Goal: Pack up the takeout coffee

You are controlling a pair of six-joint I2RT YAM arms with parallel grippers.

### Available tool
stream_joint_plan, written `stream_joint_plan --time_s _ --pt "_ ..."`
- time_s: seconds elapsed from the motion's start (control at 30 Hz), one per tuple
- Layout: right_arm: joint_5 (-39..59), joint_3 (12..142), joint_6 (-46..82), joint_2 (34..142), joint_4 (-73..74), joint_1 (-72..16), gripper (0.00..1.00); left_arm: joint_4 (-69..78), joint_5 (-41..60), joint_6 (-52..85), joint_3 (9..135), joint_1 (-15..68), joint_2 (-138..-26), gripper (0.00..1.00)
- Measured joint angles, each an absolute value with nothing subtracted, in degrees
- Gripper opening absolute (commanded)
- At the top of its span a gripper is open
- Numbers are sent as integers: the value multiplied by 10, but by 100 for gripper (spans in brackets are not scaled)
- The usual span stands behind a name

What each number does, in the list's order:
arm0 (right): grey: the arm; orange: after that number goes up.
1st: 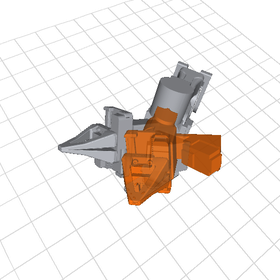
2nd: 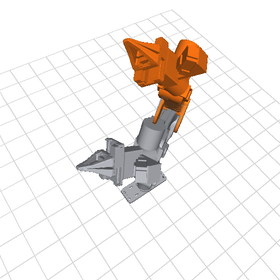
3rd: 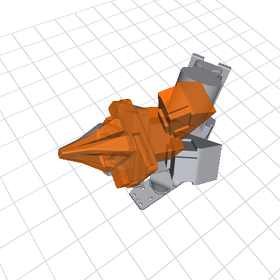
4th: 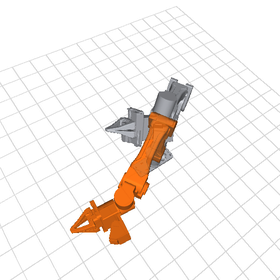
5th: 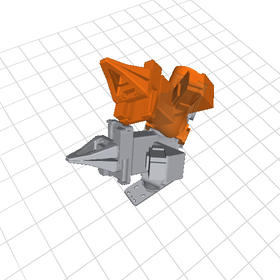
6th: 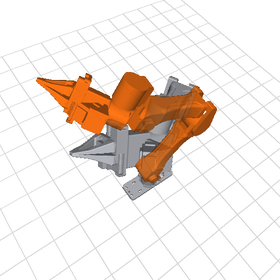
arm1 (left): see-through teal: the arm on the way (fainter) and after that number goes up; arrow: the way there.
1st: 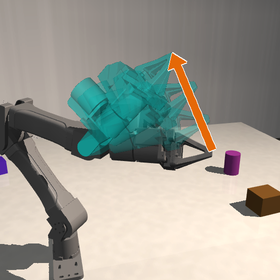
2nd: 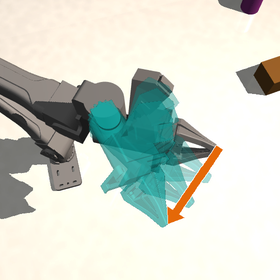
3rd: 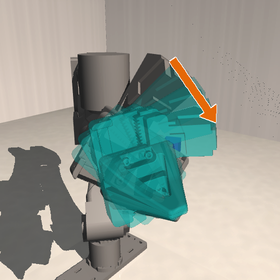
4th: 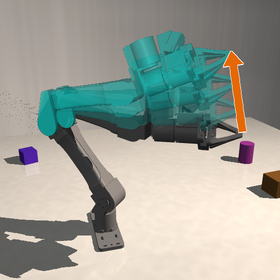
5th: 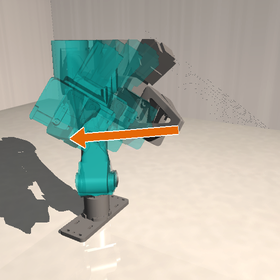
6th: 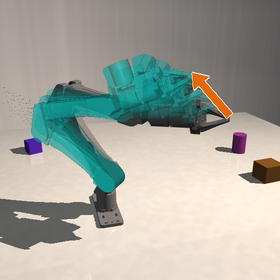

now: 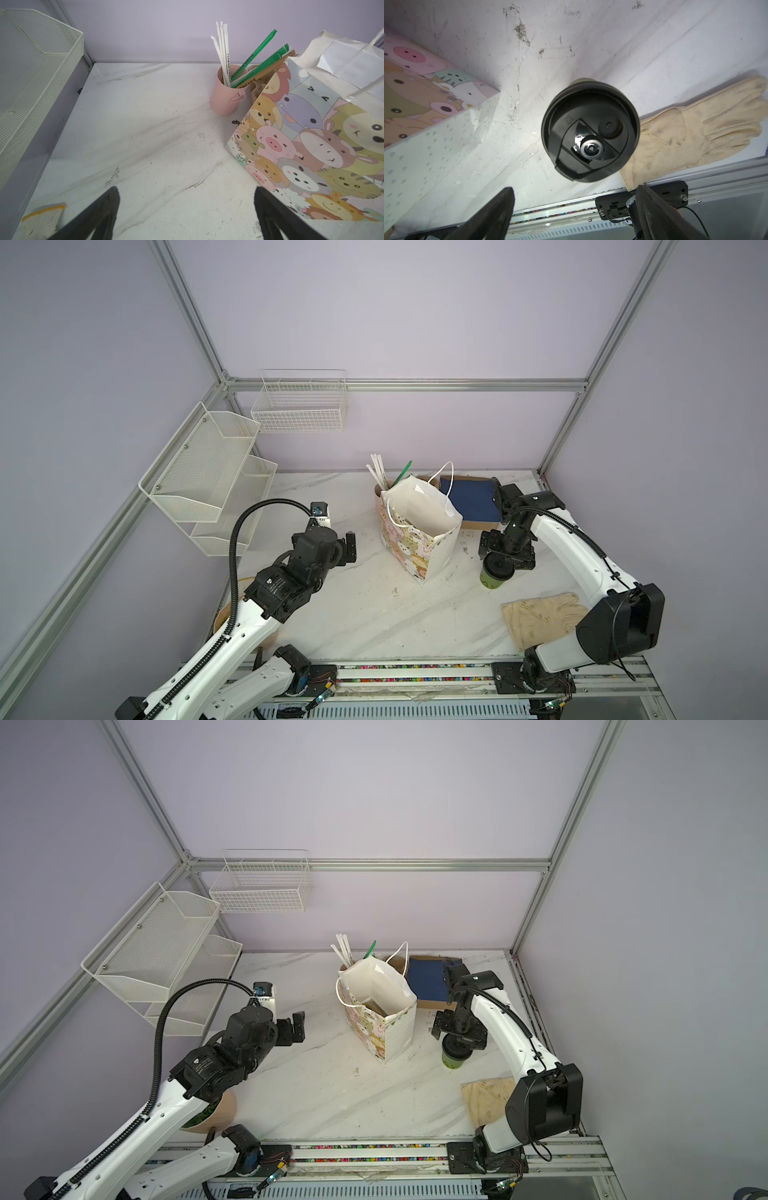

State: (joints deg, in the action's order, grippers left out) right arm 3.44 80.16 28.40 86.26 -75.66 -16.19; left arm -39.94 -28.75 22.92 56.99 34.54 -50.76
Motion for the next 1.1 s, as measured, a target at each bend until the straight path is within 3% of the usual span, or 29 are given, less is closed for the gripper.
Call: stream_joint_plan --time_s 1.1 --pt "-1 765 278 868 -712 -151 93 -400 -294 227 570 345 -519 100"
